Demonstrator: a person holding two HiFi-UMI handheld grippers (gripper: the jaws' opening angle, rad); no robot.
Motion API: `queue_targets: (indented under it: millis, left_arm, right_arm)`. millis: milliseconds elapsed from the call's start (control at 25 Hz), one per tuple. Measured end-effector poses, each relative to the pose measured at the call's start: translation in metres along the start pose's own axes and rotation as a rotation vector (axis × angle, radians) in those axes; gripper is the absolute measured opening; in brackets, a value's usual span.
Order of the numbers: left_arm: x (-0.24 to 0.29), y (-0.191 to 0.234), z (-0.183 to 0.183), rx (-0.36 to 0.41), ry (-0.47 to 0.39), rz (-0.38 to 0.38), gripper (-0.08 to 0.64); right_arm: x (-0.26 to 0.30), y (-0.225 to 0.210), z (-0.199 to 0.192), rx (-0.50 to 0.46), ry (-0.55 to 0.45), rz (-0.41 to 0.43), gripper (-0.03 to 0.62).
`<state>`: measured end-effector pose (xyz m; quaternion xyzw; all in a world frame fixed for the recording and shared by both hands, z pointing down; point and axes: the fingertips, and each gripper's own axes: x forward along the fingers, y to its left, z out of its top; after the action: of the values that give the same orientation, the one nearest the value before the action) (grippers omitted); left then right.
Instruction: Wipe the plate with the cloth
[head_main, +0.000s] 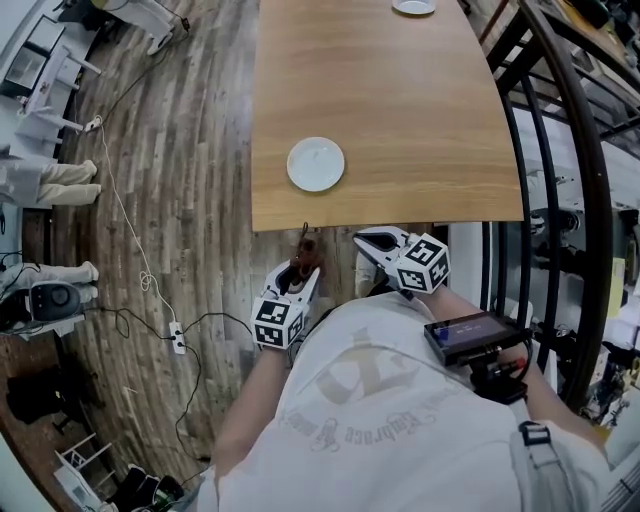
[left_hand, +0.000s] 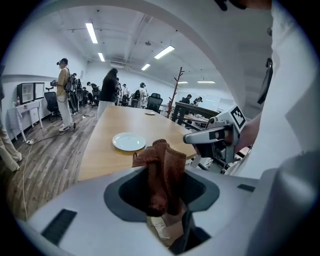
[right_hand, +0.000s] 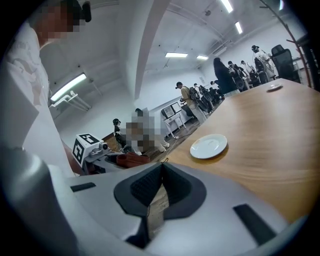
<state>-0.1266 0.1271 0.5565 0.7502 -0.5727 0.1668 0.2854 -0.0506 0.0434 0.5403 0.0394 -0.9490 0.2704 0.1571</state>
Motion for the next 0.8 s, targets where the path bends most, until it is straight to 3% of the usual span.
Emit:
queue_targets:
  millis: [400,800]
  left_arm:
    - [0.037,0.035,0.048,-0.011,-0.007,0.078,0.170]
    - [0.038,0.061,0.074,0.013,-0.003,0.129,0.169]
  right_arm:
    - [0.003,-0.057,0.045,0.008,-0.045,0.001,0.014]
    - [0.001,-0.070,0.054,0.039,-0.064,-0.012,0.013]
